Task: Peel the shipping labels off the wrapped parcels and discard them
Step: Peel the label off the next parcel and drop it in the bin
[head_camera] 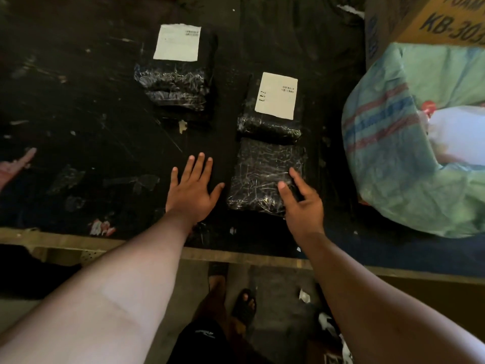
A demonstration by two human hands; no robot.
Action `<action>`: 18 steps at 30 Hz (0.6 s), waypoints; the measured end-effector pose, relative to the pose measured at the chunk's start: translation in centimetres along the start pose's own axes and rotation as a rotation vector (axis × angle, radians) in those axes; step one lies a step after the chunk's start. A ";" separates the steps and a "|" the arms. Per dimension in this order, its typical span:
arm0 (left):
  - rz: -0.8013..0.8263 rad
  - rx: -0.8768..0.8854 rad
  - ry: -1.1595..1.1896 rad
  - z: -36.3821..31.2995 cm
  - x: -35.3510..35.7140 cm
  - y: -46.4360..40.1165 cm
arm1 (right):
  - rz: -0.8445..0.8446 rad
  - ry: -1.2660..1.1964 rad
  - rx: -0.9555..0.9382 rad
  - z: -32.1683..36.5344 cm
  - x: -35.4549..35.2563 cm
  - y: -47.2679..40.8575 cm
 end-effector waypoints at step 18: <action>0.049 0.056 -0.047 -1.7 -4.0 -3.3 | 0.014 0.418 -0.026 4.2 -3.8 -4.8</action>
Point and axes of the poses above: each hand's wrist, its own y-axis away from the middle knuckle, its own x-axis out of the palm, z = x × y, the point moved 7 cm from there along -y, towards the middle knuckle, and after that the axes turned 13 degrees about y, right-handed, at the moved point
